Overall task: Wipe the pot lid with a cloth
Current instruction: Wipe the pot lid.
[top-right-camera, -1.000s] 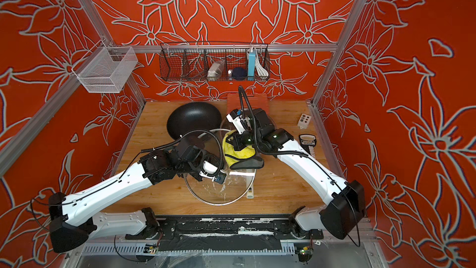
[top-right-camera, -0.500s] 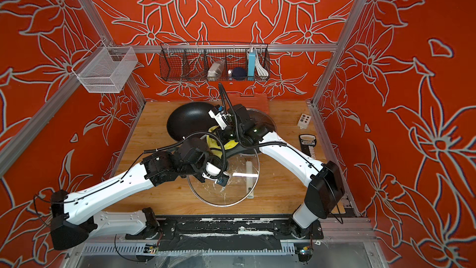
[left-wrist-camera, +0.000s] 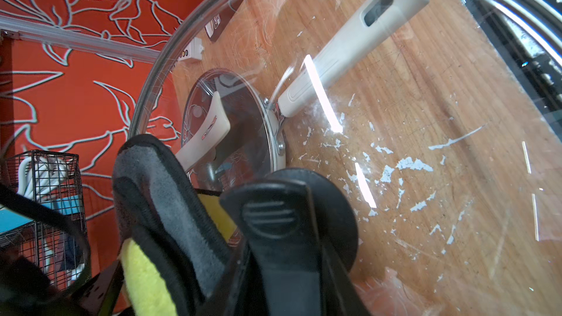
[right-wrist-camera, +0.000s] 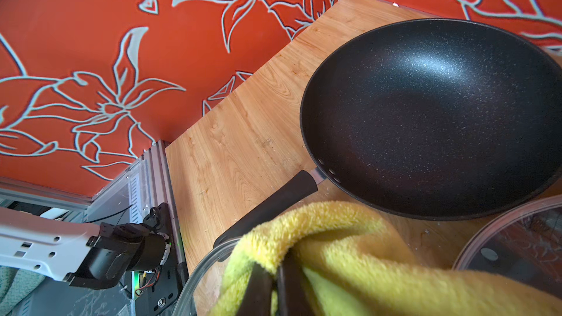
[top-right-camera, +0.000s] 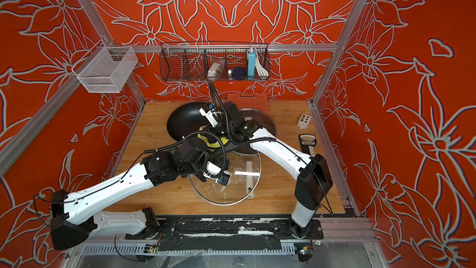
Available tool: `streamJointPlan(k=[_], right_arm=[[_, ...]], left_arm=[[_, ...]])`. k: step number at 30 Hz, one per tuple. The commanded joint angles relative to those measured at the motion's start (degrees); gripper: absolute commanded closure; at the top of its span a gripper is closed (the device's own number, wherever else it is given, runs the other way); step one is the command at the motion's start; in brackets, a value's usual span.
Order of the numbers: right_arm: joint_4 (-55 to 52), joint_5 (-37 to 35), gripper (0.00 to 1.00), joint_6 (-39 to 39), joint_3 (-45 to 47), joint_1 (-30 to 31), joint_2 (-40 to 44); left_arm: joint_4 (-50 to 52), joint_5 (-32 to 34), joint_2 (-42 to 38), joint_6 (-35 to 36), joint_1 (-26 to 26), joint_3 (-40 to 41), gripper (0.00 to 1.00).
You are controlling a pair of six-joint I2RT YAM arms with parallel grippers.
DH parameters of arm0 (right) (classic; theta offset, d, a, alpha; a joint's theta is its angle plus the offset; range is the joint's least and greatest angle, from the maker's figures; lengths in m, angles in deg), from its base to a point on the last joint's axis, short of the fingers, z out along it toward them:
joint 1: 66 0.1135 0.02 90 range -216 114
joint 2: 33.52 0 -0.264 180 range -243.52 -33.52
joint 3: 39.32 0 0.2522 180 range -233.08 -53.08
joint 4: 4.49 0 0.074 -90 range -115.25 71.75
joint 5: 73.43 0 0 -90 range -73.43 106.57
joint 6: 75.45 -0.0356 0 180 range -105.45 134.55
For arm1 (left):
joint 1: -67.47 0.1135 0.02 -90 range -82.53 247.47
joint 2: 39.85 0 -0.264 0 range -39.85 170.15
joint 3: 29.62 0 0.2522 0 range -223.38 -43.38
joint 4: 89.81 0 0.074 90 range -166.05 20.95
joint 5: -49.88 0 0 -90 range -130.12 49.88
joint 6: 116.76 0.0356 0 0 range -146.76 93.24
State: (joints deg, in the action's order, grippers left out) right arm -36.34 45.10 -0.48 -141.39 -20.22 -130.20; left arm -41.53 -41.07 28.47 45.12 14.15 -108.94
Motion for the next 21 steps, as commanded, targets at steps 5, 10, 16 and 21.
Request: streamJointPlan(k=[5,10,16,21], right_arm=[[-4.5,-5.4,1.0,4.0,-1.0,0.1,3.4],[-5.9,-7.5,1.0,4.5,2.1,-1.2,7.3],[-5.6,-8.1,1.0,3.7,9.0,-3.4,13.6],[-6.2,-8.7,1.0,3.4,14.4,-5.5,19.8]], left_arm=[[-8.9,0.4,-3.2,-1.4,0.7,-2.6,1.0],[-8.8,0.4,-4.6,-1.9,1.5,-2.3,1.0],[-8.6,0.9,-6.5,-2.4,2.2,-1.6,1.0],[-8.0,1.0,-7.2,-2.6,2.6,-1.4,1.0]])
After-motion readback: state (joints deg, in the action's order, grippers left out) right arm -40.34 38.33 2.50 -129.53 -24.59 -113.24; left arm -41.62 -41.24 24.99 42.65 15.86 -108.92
